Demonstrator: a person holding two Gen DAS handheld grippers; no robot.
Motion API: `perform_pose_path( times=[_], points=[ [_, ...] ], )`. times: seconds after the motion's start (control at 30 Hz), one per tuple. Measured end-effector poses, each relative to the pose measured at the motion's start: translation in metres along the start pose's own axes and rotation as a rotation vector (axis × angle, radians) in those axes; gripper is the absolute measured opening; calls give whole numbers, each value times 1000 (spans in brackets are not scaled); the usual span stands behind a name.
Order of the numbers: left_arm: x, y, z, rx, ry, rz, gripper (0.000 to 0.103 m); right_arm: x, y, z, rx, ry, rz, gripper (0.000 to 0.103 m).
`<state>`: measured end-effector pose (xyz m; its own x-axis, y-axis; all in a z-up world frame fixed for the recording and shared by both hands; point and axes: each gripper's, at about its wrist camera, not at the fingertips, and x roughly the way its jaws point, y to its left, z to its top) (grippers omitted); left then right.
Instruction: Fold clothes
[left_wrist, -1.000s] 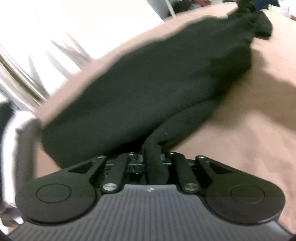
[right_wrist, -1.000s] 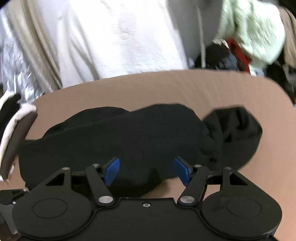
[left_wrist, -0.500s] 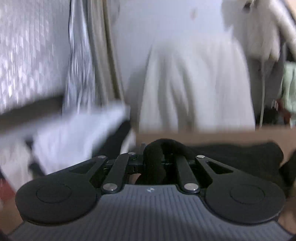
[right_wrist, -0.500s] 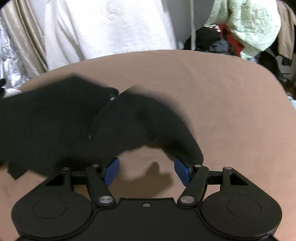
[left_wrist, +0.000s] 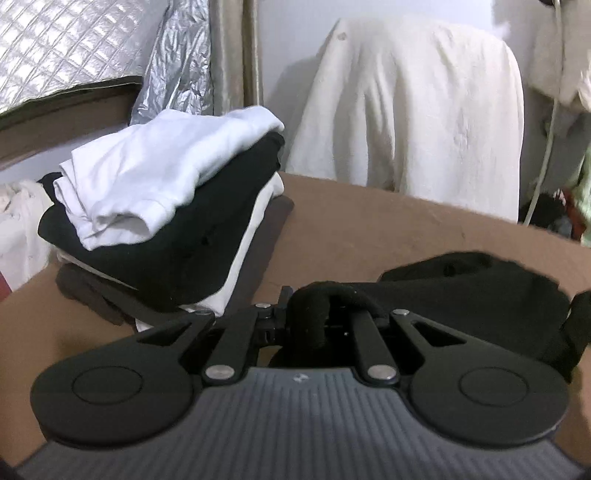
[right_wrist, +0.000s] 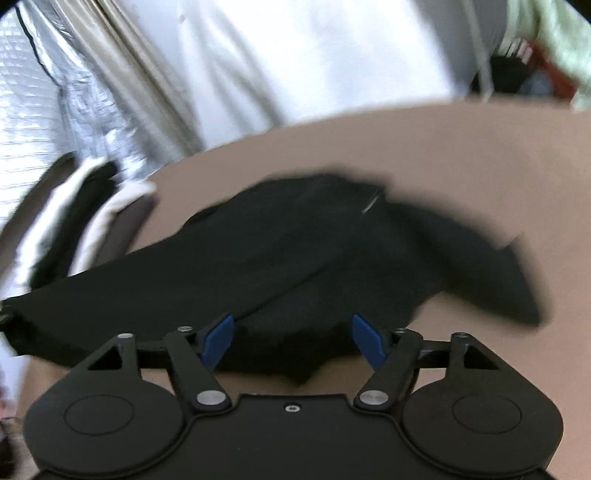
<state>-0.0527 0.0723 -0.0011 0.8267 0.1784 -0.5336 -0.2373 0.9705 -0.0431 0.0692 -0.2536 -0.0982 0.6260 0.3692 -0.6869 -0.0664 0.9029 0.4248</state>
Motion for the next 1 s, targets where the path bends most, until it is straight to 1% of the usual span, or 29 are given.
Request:
perform_pose_path(
  times=[0.07, 0.1, 0.2, 0.23, 0.27, 0.3, 0.33, 0.4, 0.5, 0.57, 0.6, 0.67, 0.7, 0.77, 0.8, 0.87, 0.93, 1.0],
  points=[
    [2, 1, 1, -17, 4, -15, 9, 21, 1, -11, 28, 37, -13, 79],
    [3, 2, 2, -25, 4, -22, 9, 32, 1, -16, 43, 49, -25, 83],
    [1, -2, 2, -9, -27, -4, 9, 66, 2, -20, 77, 21, -121, 86],
    [0, -3, 1, -9, -37, -4, 9, 68, 7, -19, 42, -6, -144, 77],
    [1, -2, 0, -17, -42, -13, 9, 70, 13, -18, 7, -33, -166, 63],
    [1, -1, -1, -26, -42, -25, 9, 71, 20, -16, -33, -56, -190, 22],
    [2, 2, -2, -49, -29, -58, 9, 66, 30, -12, -84, -74, -214, 17],
    [3, 11, -4, -111, 7, -146, 9, 42, 46, -4, -98, -161, -281, 16],
    [6, 21, -4, -173, 60, -200, 9, -8, 71, 11, -146, -288, -395, 15],
    [2, 18, -3, -132, 67, -202, 9, -44, 80, 17, -222, -339, -457, 15],
    [-2, 15, -3, -104, 70, -214, 9, -57, 80, 17, -252, -340, -487, 15],
    [-8, 11, -2, -90, 87, -322, 10, -84, 79, 15, -312, -340, -548, 14],
    [-11, 10, -2, -100, 99, -388, 13, -93, 73, 9, -338, -329, -580, 14],
    [-11, 6, -7, -120, 136, -499, 14, -102, 59, -8, -351, -297, -642, 14],
    [-10, 1, -11, -106, 165, -521, 14, -103, 52, -19, -337, -270, -662, 14],
    [-7, -12, -20, -49, 243, -524, 14, -102, 33, -39, -306, -201, -684, 14],
    [-2, -27, -34, 24, 343, -497, 17, -88, 13, -59, -272, -76, -677, 14],
    [7, -32, -49, 52, 425, -466, 17, -72, -5, -76, -242, 49, -666, 14]
  ],
)
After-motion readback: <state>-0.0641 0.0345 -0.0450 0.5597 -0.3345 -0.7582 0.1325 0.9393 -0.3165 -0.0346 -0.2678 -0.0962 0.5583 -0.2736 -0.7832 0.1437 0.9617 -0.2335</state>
